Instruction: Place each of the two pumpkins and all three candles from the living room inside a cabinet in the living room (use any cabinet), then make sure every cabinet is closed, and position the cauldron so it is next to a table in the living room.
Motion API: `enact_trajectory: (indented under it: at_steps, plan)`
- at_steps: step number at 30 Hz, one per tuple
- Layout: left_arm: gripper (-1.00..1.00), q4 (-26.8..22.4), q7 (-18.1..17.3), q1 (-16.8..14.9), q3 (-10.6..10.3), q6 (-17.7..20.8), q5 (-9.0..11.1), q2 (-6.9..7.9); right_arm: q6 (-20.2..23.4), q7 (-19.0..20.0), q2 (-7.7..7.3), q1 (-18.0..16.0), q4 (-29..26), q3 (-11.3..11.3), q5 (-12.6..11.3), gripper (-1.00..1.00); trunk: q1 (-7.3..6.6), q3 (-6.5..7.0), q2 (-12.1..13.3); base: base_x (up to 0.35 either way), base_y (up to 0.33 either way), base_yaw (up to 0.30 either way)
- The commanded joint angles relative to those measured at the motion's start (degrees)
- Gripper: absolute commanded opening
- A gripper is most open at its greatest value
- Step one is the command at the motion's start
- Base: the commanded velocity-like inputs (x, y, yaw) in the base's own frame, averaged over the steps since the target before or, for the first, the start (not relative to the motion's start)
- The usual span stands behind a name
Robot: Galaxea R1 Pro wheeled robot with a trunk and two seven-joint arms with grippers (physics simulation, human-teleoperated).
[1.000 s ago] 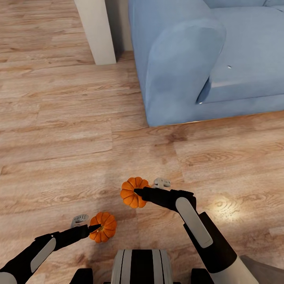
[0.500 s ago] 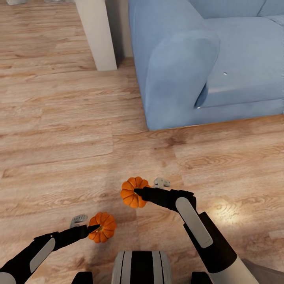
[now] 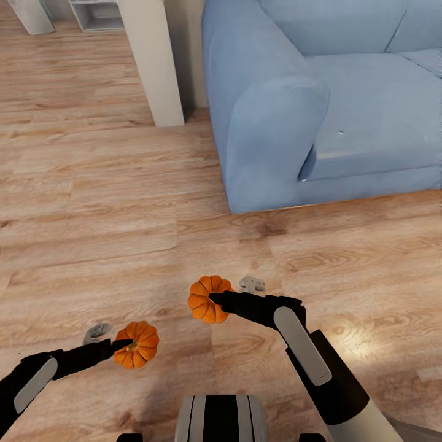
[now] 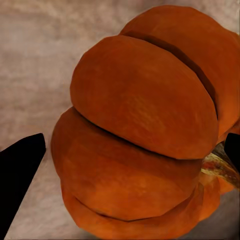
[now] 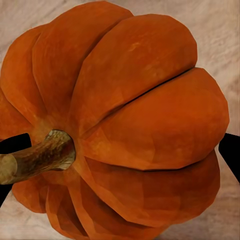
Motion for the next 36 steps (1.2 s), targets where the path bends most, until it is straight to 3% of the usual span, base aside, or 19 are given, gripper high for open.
enact_trajectory:
  at_steps: [1,4,9,12,17,18,19,21,24,36]
  plan:
    - [-1.0,-0.4,0.1,0.0,0.9,1.7,0.4,0.38,0.1,-0.6,-0.01,0.0,0.0,0.0,-0.6,-1.0,-0.03,0.19,0.0,0.0,0.0,0.0]
    - [-1.0,-2.8,0.1,0.0,3.1,7.2,0.2,2.77,0.1,-0.6,-0.05,0.0,0.0,0.0,-0.6,-1.0,-0.11,0.85,0.0,0.0,0.0,0.0]
    - [-1.0,-4.9,0.1,0.0,3.6,12.0,0.4,4.66,0.0,-0.6,-0.05,0.0,0.0,0.0,-0.6,-1.0,-0.24,1.96,0.1,0.0,0.0,0.0]
    - [-1.0,-6.5,0.1,0.0,3.7,13.7,0.4,5.27,0.0,-0.5,-0.05,0.0,0.0,0.0,-0.6,-1.0,-0.31,2.63,0.1,0.0,0.0,0.0]
    - [-1.0,-7.8,0.1,0.0,3.9,16.1,0.9,7.67,0.0,-0.7,0.06,0.0,0.1,0.0,-0.6,-1.0,-0.44,3.73,0.2,0.0,0.0,0.0]
    - [-1.0,-7.9,0.1,0.0,4.4,17.2,1.0,7.98,0.0,-0.8,0.12,0.0,0.1,0.0,-0.6,-1.0,-0.47,3.96,0.2,0.0,0.0,0.0]
    - [-1.0,-8.0,0.1,0.1,7.8,20.1,0.9,8.39,0.0,-0.9,0.25,0.0,0.2,0.0,-0.6,-1.0,-0.49,4.18,0.2,-0.089,0.0,0.0]
    - [-1.0,-8.1,0.1,0.1,9.6,21.1,0.6,8.47,0.2,-0.9,0.28,0.0,0.2,0.0,-0.7,-1.0,-0.54,4.62,0.3,-0.192,0.0,0.0]
    - [-1.0,-8.1,0.1,0.1,10.6,21.6,0.4,8.52,0.2,-0.9,0.34,0.0,0.3,0.0,-0.7,-1.0,-0.62,5.28,0.3,-0.214,0.0,0.0]
    - [-1.0,-8.1,0.1,0.1,11.1,24.0,0.2,8.71,0.6,-1.5,0.39,0.0,0.3,0.1,-0.6,-1.0,-0.93,7.75,0.5,-0.021,0.0,0.11]
